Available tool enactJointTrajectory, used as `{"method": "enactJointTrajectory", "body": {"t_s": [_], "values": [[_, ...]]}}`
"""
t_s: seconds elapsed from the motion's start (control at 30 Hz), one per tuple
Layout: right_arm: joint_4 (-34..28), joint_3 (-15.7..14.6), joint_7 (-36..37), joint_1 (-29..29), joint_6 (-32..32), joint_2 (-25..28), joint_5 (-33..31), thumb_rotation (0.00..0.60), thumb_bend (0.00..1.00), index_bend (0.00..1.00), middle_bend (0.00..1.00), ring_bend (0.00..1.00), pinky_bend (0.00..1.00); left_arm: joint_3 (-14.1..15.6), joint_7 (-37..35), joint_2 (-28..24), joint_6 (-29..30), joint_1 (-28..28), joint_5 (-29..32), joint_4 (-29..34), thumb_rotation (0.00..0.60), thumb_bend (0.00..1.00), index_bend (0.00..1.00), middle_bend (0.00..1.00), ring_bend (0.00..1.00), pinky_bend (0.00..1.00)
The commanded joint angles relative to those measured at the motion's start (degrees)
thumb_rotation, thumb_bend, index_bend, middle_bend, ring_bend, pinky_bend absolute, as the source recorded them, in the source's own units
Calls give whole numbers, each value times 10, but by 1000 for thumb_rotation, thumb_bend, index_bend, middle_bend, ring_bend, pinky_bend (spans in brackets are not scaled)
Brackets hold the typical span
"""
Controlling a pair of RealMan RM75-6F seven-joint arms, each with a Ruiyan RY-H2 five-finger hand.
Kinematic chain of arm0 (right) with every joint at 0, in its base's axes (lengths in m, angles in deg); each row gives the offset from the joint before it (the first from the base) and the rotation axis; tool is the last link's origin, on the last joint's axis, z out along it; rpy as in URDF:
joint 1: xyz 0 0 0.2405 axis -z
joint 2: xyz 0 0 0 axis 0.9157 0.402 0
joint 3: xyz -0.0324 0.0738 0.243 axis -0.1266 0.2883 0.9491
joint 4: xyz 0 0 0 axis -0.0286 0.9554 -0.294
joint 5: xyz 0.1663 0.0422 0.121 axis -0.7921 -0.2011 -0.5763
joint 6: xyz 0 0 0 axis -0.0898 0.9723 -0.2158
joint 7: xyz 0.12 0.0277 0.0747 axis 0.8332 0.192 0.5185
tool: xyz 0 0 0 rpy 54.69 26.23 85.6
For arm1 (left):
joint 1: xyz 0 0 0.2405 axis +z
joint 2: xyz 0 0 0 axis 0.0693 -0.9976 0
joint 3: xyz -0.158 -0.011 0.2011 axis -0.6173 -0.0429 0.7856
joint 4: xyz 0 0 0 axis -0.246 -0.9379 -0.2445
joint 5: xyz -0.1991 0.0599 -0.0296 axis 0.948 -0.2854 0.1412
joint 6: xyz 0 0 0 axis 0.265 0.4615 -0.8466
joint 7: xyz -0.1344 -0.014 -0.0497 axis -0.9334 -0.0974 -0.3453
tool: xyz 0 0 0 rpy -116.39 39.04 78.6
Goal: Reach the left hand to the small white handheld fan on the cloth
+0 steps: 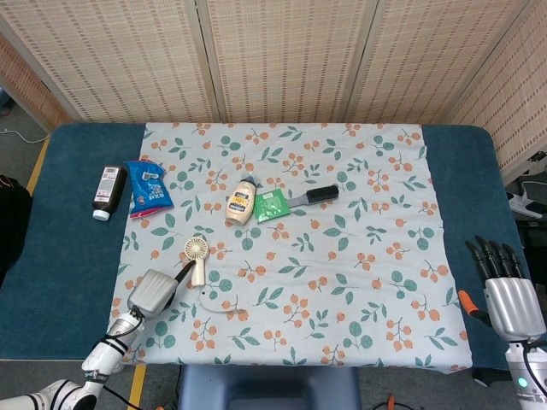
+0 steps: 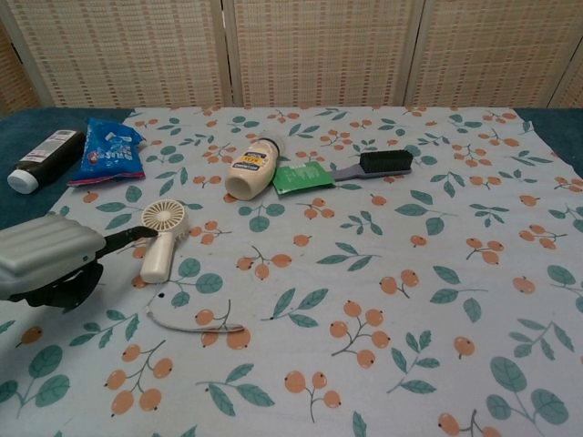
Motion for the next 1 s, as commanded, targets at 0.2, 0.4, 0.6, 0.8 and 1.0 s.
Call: {"method": "enactJointTrajectory", "body": {"t_s": [0.2, 0.4, 0.6, 0.8, 1.0], "values": [[0, 1, 0, 0, 1, 0, 0, 600, 214, 0, 2, 0, 0, 4, 21, 2, -6, -2, 5, -2, 600, 896, 0, 879, 772, 950], [-1, 0, 0, 1, 2, 0, 1, 600, 215, 0, 2, 0, 0, 4, 43, 0, -17, -6, 21, 0, 600, 898, 0, 881, 774, 952], [-5, 0, -1, 2, 6, 2, 4, 600, 214, 0, 2, 0, 0, 3, 45, -6, 6, -2, 9, 16, 600, 897, 0, 881, 776, 952], [-14, -4, 2, 6, 15, 7, 15, 600, 215, 0, 2, 0, 0, -12, -19, -16, 110, 13, -66, 31, 600, 831, 0, 871, 776, 951], [-24, -10, 1, 11, 21, 14, 27, 600, 214, 0, 2, 0, 0, -1, -62, -89, 192, 58, -92, 105, 600, 705, 0, 748, 688, 870]]}}
